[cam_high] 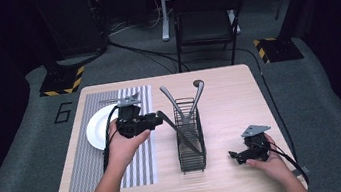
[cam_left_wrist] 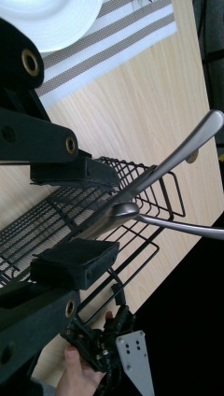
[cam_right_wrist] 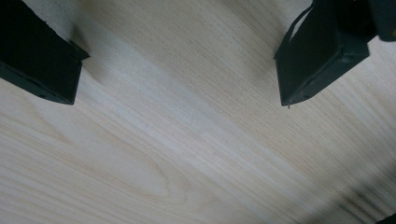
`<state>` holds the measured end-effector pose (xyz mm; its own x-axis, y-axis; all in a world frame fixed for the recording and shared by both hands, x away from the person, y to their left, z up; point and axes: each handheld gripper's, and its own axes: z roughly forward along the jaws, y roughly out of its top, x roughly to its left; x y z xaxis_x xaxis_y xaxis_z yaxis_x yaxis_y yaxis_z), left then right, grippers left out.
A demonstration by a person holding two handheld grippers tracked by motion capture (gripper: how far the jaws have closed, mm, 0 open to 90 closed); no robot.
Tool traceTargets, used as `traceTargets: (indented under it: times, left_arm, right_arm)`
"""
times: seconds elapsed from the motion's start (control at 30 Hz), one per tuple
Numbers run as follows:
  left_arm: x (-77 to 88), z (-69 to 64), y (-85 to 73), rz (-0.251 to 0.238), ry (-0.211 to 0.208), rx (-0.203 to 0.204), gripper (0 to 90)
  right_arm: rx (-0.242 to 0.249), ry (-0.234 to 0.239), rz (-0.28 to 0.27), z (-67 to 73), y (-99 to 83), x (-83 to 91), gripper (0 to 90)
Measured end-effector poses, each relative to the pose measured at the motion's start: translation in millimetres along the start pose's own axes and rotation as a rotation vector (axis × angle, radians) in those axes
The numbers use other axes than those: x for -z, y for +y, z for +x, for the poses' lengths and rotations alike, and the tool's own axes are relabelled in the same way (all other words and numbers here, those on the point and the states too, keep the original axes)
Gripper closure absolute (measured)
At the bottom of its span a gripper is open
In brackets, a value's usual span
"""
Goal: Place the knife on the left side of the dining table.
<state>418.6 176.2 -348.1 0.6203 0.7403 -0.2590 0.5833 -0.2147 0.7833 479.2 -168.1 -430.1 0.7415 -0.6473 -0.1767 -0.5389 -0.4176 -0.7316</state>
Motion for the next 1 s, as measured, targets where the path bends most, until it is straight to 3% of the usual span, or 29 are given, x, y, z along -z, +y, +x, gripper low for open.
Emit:
traceTargets:
  times: [0.17,0.43,0.77,1.0]
  left_arm:
    - [-8.2,-1.4,3.9,-0.003,-0.006,0.016,61.0]
    - [-19.6,-5.7,8.3,0.005,-0.009,0.008,62.3]
    - [-19.9,-5.0,7.7,-0.007,0.02,0.002,72.0]
    - [-16.9,-6.0,7.5,-0.018,-0.01,0.017,74.5]
  right_arm:
    - [0.0,0.0,0.0,0.0,0.0,0.0,0.0]
    - [-0.001,0.0,0.0,0.0,0.0,0.0,0.0]
    - [-0.001,0.0,0.0,0.1,0.0,0.0,0.0]
    - [-0.001,-0.001,0.0,0.1,0.0,0.0,0.0]
